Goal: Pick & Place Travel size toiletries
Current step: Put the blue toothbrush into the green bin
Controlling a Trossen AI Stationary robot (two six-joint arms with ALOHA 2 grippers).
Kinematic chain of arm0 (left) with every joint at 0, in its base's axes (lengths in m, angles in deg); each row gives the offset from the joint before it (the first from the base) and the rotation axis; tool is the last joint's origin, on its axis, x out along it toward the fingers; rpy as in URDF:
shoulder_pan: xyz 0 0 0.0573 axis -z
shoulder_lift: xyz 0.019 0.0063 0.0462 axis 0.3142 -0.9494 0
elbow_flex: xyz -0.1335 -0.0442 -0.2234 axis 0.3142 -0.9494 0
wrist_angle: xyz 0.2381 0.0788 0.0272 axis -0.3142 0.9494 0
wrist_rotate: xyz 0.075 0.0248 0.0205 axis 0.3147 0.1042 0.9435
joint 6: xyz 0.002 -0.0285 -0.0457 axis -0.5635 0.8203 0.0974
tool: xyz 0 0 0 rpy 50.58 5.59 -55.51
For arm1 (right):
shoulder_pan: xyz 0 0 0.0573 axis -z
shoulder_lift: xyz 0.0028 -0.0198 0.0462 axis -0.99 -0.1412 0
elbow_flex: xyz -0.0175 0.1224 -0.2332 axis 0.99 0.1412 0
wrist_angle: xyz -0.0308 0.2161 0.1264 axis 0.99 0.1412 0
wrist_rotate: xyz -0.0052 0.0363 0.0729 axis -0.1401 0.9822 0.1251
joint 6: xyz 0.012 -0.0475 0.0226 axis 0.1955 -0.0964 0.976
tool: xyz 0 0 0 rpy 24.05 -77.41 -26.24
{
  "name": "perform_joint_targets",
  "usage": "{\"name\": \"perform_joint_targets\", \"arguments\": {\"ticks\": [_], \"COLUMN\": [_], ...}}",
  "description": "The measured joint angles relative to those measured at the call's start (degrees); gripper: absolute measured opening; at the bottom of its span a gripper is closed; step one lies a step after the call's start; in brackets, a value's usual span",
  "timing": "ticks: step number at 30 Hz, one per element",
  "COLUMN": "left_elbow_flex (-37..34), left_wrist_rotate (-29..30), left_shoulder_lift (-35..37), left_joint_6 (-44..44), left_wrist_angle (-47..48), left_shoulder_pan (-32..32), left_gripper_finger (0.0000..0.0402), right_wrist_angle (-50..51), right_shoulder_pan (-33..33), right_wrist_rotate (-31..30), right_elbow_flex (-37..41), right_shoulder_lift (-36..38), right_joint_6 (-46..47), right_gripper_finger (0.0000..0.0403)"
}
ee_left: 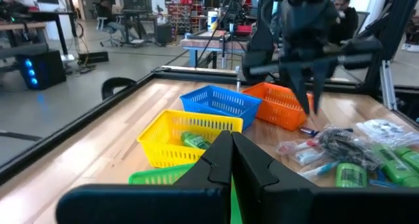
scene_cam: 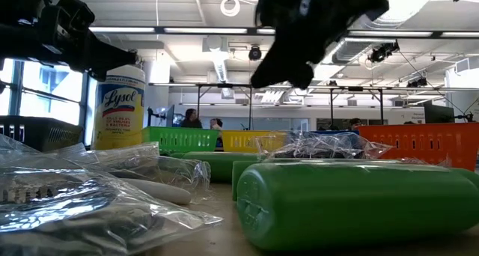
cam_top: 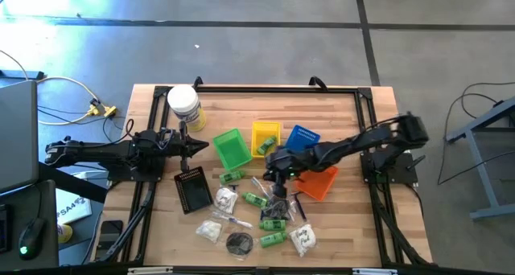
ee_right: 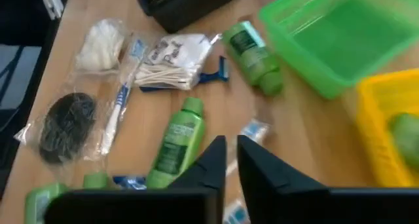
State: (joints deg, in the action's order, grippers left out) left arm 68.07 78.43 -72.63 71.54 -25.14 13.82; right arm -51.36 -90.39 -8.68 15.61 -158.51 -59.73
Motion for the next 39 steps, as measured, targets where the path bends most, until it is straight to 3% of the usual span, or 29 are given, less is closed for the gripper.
{"name": "perform_joint_targets", "arguments": {"ticks": [4, 9, 12, 19, 29, 39], "left_elbow_flex": [0.0, 0.0, 0.0, 0.0, 0.0, 0.0], "left_wrist_rotate": [0.0, 0.0, 0.0, 0.0, 0.2, 0.2], "left_shoulder_lift": [0.0, 0.0, 0.0, 0.0, 0.0, 0.0], "left_joint_6": [0.9, 0.9, 0.9, 0.9, 0.9, 0.9], "left_wrist_angle": [0.3, 0.6, 0.9, 0.8, 0.8, 1.0], "left_shoulder_pan": [0.0, 0.0, 0.0, 0.0, 0.0, 0.0], "left_gripper_finger": [0.0000, 0.0000, 0.0000, 0.0000, 0.0000, 0.0000], "right_wrist_angle": [0.0, 0.1, 0.8, 4.1, 3.7, 2.8], "right_shoulder_pan": [-0.8, -1.3, -1.2, -1.3, -2.0, -2.3], "right_wrist_rotate": [0.6, -5.7, -7.9, -11.1, -8.6, -10.6], "right_elbow_flex": [-4.3, -7.5, -8.9, -9.1, -9.2, -9.2], "right_shoulder_lift": [-6.1, -10.9, -12.9, -15.6, -17.1, -19.3], "right_joint_6": [0.6, 3.7, 6.1, 8.9, 9.9, 9.4], "right_gripper_finger": [0.0120, 0.0214, 0.0244, 0.0254, 0.0254, 0.0254]}}
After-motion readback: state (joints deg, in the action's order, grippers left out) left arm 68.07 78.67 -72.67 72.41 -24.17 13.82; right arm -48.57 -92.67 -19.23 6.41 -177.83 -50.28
